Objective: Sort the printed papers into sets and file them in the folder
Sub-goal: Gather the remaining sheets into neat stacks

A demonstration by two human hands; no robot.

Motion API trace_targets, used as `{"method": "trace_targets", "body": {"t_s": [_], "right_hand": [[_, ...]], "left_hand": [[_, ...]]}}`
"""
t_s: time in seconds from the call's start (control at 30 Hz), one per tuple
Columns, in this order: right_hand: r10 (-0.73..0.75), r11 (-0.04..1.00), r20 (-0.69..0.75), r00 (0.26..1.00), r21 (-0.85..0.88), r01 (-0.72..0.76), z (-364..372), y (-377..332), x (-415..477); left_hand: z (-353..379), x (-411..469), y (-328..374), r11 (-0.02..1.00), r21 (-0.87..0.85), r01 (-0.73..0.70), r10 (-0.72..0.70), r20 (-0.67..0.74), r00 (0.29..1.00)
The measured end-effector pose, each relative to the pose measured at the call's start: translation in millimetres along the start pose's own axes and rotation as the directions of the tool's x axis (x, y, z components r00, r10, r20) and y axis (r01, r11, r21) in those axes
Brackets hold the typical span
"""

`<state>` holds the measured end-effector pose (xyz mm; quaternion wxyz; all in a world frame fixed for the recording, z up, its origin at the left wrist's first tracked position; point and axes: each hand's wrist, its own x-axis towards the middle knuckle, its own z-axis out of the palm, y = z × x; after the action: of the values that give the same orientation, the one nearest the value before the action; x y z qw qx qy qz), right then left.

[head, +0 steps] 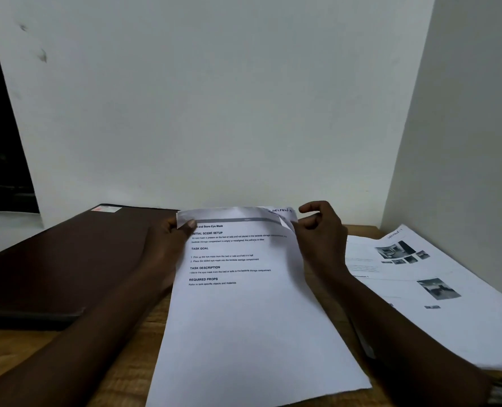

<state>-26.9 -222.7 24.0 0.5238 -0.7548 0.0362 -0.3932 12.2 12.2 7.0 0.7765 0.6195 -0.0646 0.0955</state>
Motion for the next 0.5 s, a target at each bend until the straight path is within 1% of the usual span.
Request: {"method": "trace_targets", "body": {"t_s": [0.1,0.23,0.33,0.43,0.5], "right_hand": [[-0.008,1.000,-0.002,1.000,-0.029,0.008,2.0,1.1,-0.5],[-0.042,0.996,-0.048,0.998,-0.075,0.039,1.3,2.0,-0.4],[-0.056,0.998,-0.049,0.997,-0.021,0.055,3.8,2.4,-2.2],[-0.154,0.988,-0.042,0.987,-0.009,0.154,6.2,2.8,-3.0],[-0.212,0.976,-0.053,0.976,0.030,0.214,7.5,2.3,-3.1]], "left_hand": [[1.0,0.4,-1.1,1.000,0.000,-0.007,0.007,-0.003,1.000],[1.2,1.7,-1.2,1.000,-0.008,0.000,0.000,-0.029,1.000],[-1.6,3.2,-0.7,1.000,-0.017,0.007,-0.008,-0.056,0.998],[-4.6,5.1,0.5,1.000,-0.020,-0.001,0.000,-0.077,0.997],[-6.7,6.6,1.0,1.000,-0.018,-0.009,0.007,-0.091,0.996]]}}
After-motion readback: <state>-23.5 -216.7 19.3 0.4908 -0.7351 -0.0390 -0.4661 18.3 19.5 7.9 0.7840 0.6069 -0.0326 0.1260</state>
